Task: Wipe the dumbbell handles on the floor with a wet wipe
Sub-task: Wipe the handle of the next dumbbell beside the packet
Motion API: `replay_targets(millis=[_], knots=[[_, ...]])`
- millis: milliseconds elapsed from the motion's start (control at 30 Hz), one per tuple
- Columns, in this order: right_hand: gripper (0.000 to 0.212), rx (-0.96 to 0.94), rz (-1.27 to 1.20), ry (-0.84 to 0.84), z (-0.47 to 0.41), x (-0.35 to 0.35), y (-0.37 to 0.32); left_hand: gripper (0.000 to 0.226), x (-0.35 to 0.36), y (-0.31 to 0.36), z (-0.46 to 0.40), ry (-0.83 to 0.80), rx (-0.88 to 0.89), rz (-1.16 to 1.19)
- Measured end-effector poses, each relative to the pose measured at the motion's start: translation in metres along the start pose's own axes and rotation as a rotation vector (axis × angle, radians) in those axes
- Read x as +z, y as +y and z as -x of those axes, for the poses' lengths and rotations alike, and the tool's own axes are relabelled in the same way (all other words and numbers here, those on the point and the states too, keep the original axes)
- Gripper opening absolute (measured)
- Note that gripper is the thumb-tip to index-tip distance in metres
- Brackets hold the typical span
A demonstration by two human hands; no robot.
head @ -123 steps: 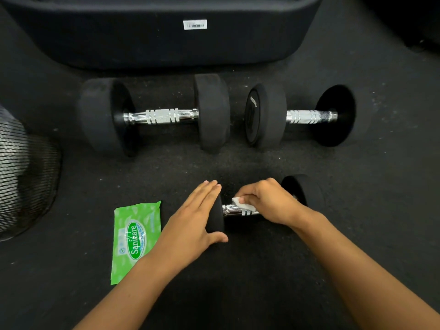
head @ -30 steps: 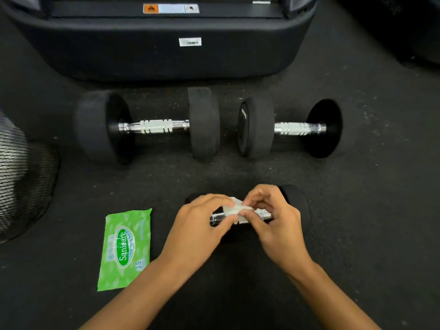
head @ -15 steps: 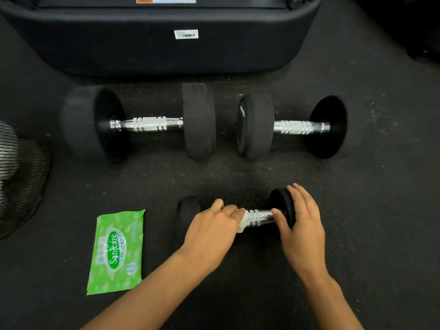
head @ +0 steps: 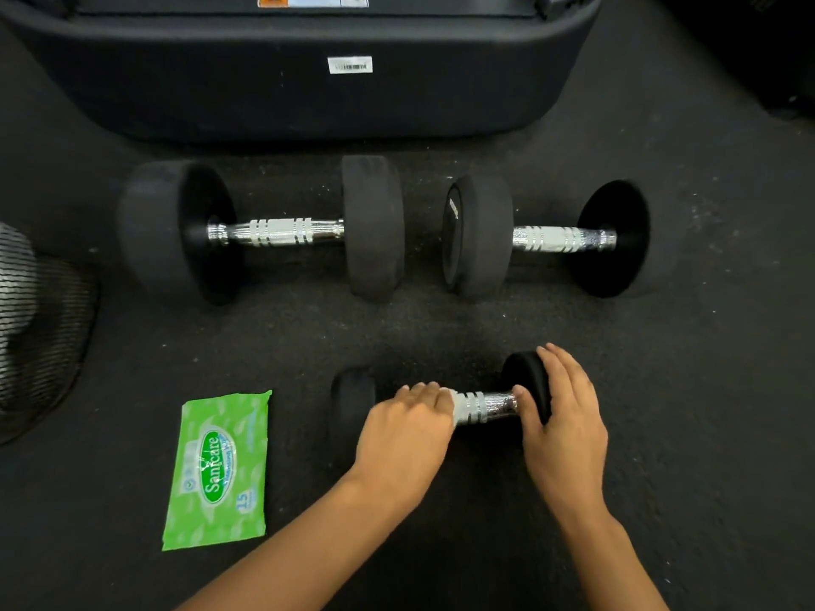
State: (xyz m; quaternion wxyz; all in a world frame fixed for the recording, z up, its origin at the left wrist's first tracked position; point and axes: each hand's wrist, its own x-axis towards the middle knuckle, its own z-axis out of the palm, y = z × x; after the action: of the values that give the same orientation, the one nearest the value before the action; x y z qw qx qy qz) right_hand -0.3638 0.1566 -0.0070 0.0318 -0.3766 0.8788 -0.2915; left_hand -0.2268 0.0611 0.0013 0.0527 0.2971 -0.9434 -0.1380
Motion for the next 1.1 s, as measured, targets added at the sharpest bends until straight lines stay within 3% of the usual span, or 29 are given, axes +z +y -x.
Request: replay_targets(millis=[233,367,500,600,700,900,1000,1100], knots=[[0.049,-0.005,0.02,-0.003,-0.001,0.001,0.001,0.05,0.002,0.011,-0.003,0.02,0.024,0.007],[0.048,-0.011,0.022,-0.014,-0.001,-0.001,0.0,0.033,0.005,0.006,0.012,0.083,0.027,0.034],[0.048,-0.028,0.04,0.007,0.0,0.001,0.002,0.046,0.009,0.008,0.003,0.08,0.026,0.088],[0.047,-0.036,0.041,0.012,0.0,0.003,0.003,0.03,0.01,0.005,0.01,0.138,0.078,0.079],[0.047,-0.042,0.039,0.036,0.002,0.003,0.003,0.041,0.014,0.008,0.015,0.135,0.108,0.034],[0.046,-0.041,0.041,0.018,-0.002,0.003,0.003,0.028,0.009,0.009,0.006,0.147,0.035,0.028],[0.047,-0.053,0.041,0.027,0.0,0.003,0.004,0.048,0.005,0.008,0.011,0.09,0.014,0.014],[0.047,-0.051,0.036,0.041,0.002,0.003,0.005,0.042,-0.005,0.016,-0.004,-0.03,-0.017,0.058]])
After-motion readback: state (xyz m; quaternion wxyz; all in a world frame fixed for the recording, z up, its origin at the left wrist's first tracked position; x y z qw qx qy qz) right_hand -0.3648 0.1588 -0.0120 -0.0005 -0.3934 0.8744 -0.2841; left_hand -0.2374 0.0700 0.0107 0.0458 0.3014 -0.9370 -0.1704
